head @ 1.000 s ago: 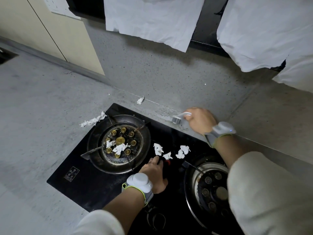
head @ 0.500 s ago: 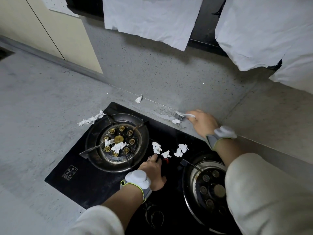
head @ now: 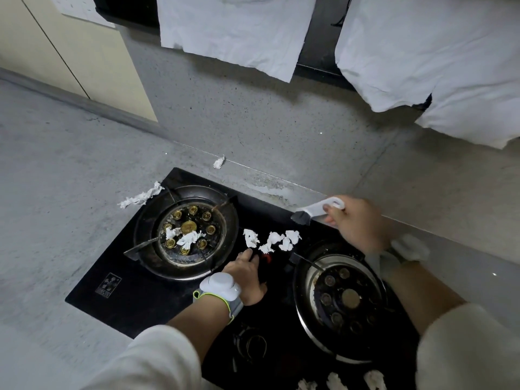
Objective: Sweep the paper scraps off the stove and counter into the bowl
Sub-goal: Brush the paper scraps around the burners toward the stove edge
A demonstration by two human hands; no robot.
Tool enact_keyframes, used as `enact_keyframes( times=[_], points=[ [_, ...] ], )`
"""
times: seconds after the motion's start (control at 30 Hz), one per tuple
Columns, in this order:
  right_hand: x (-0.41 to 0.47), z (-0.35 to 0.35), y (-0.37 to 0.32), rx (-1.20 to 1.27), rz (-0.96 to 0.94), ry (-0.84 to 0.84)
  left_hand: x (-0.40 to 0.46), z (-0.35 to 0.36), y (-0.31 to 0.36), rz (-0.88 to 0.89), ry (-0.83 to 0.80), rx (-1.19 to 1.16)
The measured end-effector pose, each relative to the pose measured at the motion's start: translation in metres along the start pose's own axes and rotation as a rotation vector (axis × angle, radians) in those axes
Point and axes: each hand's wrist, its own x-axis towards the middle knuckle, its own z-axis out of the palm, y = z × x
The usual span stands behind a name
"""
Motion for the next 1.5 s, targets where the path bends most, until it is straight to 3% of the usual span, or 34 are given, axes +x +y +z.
enact_keyframes(
  times=[0.1, 0.23, 0.37, 0.5, 0.6, 0.8, 0.9, 1.0, 1.1, 1.27, 1.4, 1.5],
  points=[
    [-0.013, 0.023, -0.007, -0.33, -0.113, 0.005, -0.005, 0.001, -0.004, -0.022, 0.054, -0.102],
    [-0.047, 0.042, -0.03, -0.32, -0.343, -0.098, -0.016, -0.001, -0.015, -0.042, 0.113, -0.264],
    [-0.072, 0.044, -0.046, -0.309, -0.364, -0.249, -0.039, 0.004, -0.027, -0.003, 0.174, -0.321],
    [-0.054, 0.024, -0.054, -0.235, -0.198, -0.019, -0.066, 0.009, -0.047, -0.01, 0.206, -0.315],
    [-0.032, 0.034, -0.054, -0.254, -0.236, 0.071, -0.081, 0.008, -0.057, -0.053, 0.213, -0.298],
    [-0.048, 0.082, -0.022, -0.142, -0.339, -0.126, -0.101, 0.013, -0.073, -0.162, 0.106, -0.271],
    [-0.084, 0.083, -0.019, -0.112, -0.487, -0.216, -0.11, 0.017, -0.084, -0.213, 0.065, -0.238],
    [-0.116, 0.075, -0.02, -0.078, -0.507, -0.297, -0.115, 0.021, -0.089, -0.213, 0.061, -0.229],
    [-0.131, 0.061, -0.028, -0.031, -0.426, -0.267, -0.119, 0.028, -0.094, -0.192, 0.048, -0.208],
    [-0.14, 0.054, -0.048, 0.218, -0.075, 0.015, -0.127, 0.045, -0.118, -0.131, 0.045, -0.133],
    [-0.149, 0.081, -0.06, 0.773, 0.393, 0.269, -0.134, 0.049, -0.154, -0.028, 0.065, -0.05],
    [-0.166, 0.096, -0.067, 1.078, 0.689, 0.342, -0.136, 0.048, -0.171, 0.044, 0.115, 0.13]
  ],
)
